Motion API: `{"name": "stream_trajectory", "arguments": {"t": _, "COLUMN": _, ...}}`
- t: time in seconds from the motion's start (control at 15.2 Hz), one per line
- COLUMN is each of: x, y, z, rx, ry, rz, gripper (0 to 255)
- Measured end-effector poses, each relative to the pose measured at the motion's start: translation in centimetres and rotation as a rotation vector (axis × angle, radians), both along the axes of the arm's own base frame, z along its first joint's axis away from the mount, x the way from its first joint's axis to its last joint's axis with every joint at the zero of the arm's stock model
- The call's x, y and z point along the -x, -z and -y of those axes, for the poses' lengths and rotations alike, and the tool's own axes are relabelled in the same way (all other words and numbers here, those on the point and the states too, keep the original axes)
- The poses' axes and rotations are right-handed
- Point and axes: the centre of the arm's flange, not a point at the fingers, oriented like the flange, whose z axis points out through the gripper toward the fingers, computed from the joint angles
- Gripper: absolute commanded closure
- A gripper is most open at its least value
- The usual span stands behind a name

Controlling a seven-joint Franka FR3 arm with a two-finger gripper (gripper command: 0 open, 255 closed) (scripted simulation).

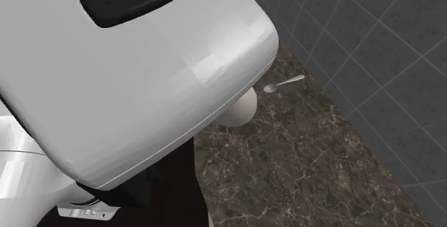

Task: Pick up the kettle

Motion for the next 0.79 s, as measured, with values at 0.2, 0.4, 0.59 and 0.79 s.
{"name": "stream_trajectory", "arguments": {"t": 0.2, "x": -0.7, "y": 1.0, "z": -0.8, "rx": -0.002, "ry": -0.015, "rz": -0.007, "gripper": 0}}
{"name": "stream_trajectory", "arguments": {"t": 0.4, "x": -2.4, "y": 3.8, "z": -3.3, "rx": -0.005, "ry": -0.050, "rz": -0.023, "gripper": 0}}
{"name": "stream_trajectory", "arguments": {"t": 0.59, "x": -3.7, "y": 6.5, "z": -5.2, "rx": -0.010, "ry": -0.086, "rz": -0.040, "gripper": 0}}
{"name": "stream_trajectory", "arguments": {"t": 0.79, "x": -4.9, "y": 9.7, "z": -8.0, "rx": -0.013, "ry": -0.123, "rz": -0.056, "gripper": 0}}
